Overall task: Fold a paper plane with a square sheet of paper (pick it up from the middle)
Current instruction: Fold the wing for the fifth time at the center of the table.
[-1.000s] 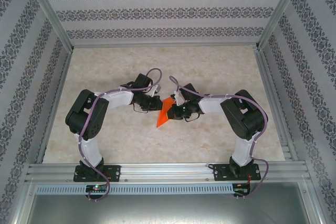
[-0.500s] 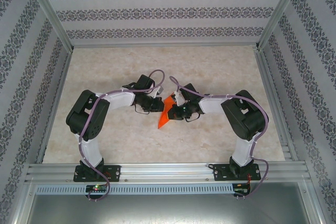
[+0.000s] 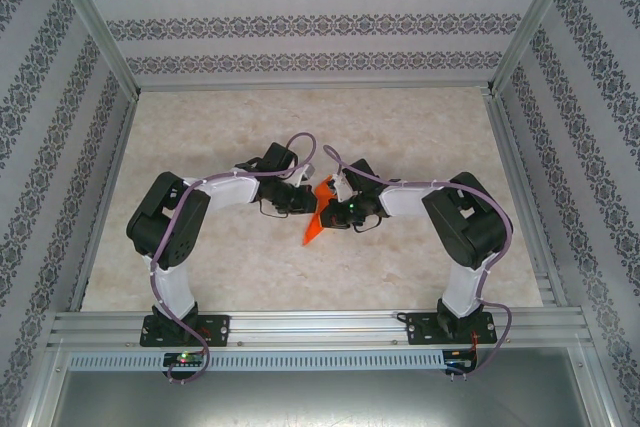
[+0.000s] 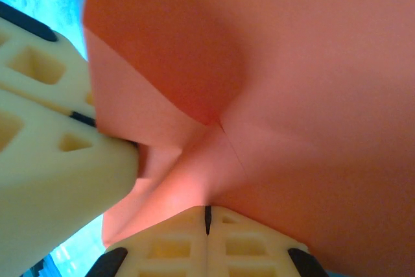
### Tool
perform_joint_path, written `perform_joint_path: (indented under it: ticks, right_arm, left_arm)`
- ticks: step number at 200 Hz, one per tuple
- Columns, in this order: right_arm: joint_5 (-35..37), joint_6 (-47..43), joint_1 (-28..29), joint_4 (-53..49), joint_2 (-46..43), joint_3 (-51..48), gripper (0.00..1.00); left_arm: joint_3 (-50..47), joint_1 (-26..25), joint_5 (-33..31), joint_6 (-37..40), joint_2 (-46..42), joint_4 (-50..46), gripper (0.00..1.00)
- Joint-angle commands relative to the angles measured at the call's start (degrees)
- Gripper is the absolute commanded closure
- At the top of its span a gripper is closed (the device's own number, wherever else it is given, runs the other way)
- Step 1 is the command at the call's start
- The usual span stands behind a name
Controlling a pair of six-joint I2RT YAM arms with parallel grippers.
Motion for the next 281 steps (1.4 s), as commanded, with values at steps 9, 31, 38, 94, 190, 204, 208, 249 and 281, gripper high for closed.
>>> perform_joint_path:
  ticks: [9, 31, 38, 94, 190, 204, 208, 249, 281]
  right_arm:
    - [3.10, -0.04, -0.75, 0.34, -1.91, -1.94, 0.98]
    - [3.61, 0.65, -0.74, 1.39, -2.77, -2.60, 0.97]
    - [3.93, 0.89, -0.74, 1.58, -3.11, -2.81, 0.96]
    - [6.17, 2.37, -0.48, 1.40, -7.11, -3.76, 0.93]
    - [9.53, 7.31, 0.75, 1.71, -8.28, -6.73, 0.92]
    - [9.38, 7.51, 0.75, 2.33, -7.53, -6.60, 0.92]
    - [9.38, 7.51, 0.74, 2.33, -7.27, -6.51, 0.92]
    - [10.17, 7.47, 0.40, 1.68, -5.28, -6.20, 0.94]
    - [11.45, 7.66, 0.31, -0.19, -4.65, -6.14, 0.94]
  left_arm:
    - [0.19, -0.91, 2.59, -3.74, 0.52, 4.20, 0.90]
    - [0.19, -0.88, 2.21, -3.48, 1.34, 3.57, 0.90]
    - [-0.03, -0.87, 2.01, -3.20, 1.38, 3.33, 0.90]
    - [-0.53, -0.80, -0.23, -1.41, 1.27, 1.40, 0.90]
    - [-1.52, -0.95, -2.14, -1.77, 1.37, 2.30, 0.91]
    - [-1.65, -1.04, -1.99, -1.81, 1.28, 2.35, 0.91]
    - [-1.68, -1.11, -2.00, -1.81, 1.21, 2.33, 0.91]
    - [-2.49, -1.24, -2.37, -1.98, 0.17, 2.53, 0.91]
    - [-2.93, -1.82, -3.45, -2.06, -0.69, 2.20, 0.91]
